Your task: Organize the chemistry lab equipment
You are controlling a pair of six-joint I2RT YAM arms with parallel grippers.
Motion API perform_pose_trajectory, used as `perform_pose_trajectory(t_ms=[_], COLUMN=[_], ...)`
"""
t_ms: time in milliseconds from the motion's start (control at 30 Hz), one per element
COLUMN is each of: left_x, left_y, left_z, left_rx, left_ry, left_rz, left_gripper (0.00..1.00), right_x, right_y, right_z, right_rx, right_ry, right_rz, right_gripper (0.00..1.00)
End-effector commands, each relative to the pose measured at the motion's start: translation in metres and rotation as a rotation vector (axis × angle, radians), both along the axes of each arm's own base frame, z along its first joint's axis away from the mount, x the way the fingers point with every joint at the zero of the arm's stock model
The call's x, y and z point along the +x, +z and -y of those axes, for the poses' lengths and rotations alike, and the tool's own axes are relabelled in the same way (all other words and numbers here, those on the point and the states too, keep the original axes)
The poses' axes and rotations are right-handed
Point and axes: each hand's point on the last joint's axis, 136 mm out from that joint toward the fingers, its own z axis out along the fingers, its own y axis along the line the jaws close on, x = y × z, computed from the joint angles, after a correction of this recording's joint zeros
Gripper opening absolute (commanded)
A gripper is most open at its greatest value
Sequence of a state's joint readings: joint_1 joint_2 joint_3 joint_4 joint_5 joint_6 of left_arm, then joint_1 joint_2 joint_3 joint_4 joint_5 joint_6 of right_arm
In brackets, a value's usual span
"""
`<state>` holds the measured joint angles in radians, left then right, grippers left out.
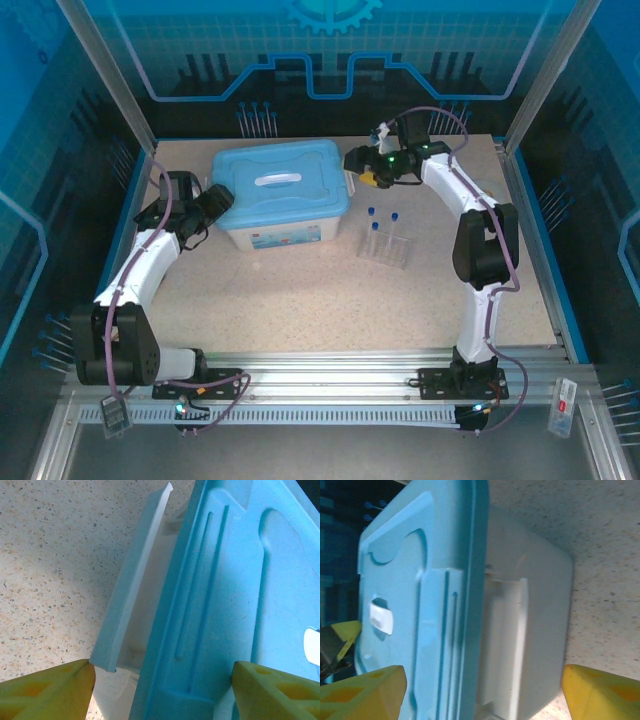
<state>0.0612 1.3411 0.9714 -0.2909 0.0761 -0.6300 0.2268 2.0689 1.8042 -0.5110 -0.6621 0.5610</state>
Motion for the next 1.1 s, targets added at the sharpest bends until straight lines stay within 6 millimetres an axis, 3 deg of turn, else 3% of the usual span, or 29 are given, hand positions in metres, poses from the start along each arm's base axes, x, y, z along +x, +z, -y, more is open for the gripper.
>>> perform_pose_trajectory(t_ms=[0, 433, 1067], left_x=[-0.007, -0.003, -0.002], left_y=[-0.019, -0.018, -0.014], left_z=[0.003, 0.005, 0.007], left_rx=[-0.011, -0.015, -0.014], left_ry=[0.004, -0.003, -0.01], left_rz=[-0.063, -0.059, -0.063], left_gripper=[0.73, 0.73, 0.73], right_x=[0.001, -0.002, -0.013], right_y=[-0.003, -0.016, 0.008], right_z=[-0.01, -0.025, -0.025], right_rx=[0.119, 0.18, 0.041], right_ry=[0.044, 0.094, 0.105], right_rz=[-0.034, -0.083, 0.012], right_gripper=[0.82, 0.8, 0.66])
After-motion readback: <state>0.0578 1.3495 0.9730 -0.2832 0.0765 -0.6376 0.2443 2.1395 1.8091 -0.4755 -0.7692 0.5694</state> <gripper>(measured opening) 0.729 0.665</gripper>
